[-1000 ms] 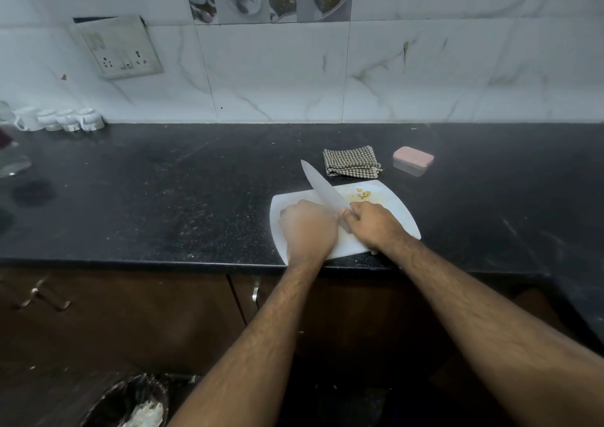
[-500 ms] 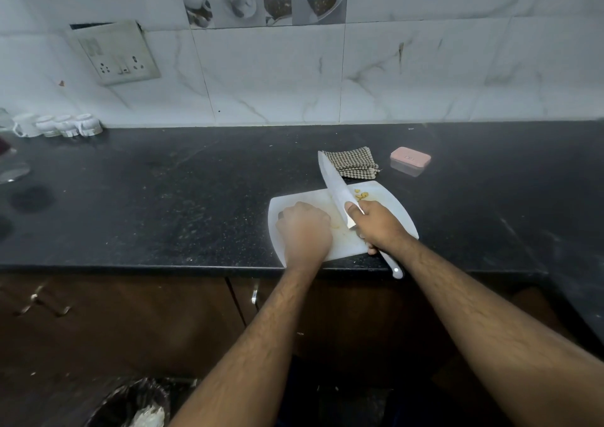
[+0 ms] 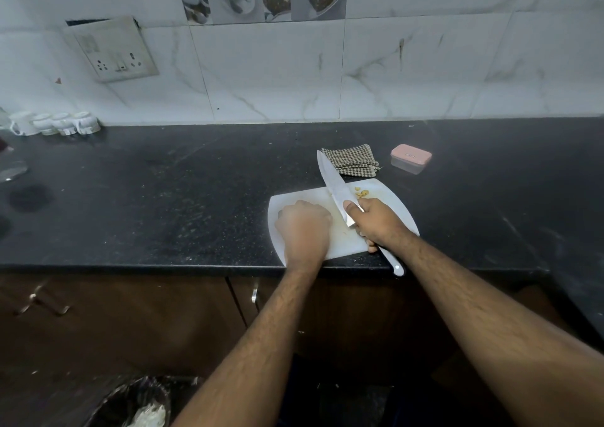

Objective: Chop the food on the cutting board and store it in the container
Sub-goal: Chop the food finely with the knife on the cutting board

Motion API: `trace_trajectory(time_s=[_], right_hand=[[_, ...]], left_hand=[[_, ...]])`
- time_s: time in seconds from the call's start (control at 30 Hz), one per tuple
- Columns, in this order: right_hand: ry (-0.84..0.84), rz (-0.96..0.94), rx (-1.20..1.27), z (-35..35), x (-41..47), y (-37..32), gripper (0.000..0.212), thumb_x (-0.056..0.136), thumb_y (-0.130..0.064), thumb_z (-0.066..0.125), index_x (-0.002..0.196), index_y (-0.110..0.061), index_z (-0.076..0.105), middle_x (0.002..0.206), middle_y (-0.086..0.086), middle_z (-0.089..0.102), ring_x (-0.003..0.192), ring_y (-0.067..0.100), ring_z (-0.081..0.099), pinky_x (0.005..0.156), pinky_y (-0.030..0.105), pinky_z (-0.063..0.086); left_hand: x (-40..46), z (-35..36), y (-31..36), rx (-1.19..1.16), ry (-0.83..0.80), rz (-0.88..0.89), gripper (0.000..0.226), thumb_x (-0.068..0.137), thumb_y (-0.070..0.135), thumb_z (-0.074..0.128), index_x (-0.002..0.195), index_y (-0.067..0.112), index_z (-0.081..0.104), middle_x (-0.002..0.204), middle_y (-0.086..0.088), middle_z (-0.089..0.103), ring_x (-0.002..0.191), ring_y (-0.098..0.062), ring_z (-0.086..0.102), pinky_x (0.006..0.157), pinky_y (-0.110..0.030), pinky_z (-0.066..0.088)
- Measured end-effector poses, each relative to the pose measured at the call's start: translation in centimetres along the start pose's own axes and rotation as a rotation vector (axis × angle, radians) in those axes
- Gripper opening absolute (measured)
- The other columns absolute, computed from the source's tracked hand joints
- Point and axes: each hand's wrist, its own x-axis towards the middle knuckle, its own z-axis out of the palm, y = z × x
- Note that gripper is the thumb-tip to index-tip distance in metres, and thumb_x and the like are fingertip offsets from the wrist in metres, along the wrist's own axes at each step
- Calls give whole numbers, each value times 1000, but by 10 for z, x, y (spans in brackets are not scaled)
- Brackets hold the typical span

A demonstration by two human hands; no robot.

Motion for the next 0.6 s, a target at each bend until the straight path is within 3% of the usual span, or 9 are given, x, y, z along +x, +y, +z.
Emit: trace_trajectory(time_s=[0.1,0.3,0.43,0.6], right_hand=[[5,-7,-2,0,-1,-1,48,102,-53,45,131,-16,54,61,4,53,40,14,47,45,30,49],[10,-13,-21,-1,-8,-5,49,104,-50,44,137,-16,52,63,5,53,43,15,48,46,30,50],[18,-16,-35,0,-5,-4,41,102,-53,44,108,-15,58,63,5,54,39,14,48,44,30,50],[25,-26,-44,0,-5,-4,35,102,-53,45,87,-23,56,62,5,55,39,14,48,42,28,48]], left_hand=[[0,1,-1,-15,48,-18,16,101,32,61,107,28,75,114,9,65,112,-13,43,92,-31,23],[-1,2,0,-13,49,17,16,102,27,58,109,29,73,111,10,67,109,-13,44,91,-33,26],[-2,2,1,113,-3,82,19,102,25,56,110,30,73,110,7,65,108,-18,45,94,-38,31],[-4,0,6,235,-112,223,24,104,30,52,116,31,73,111,6,63,109,-18,44,98,-42,32]])
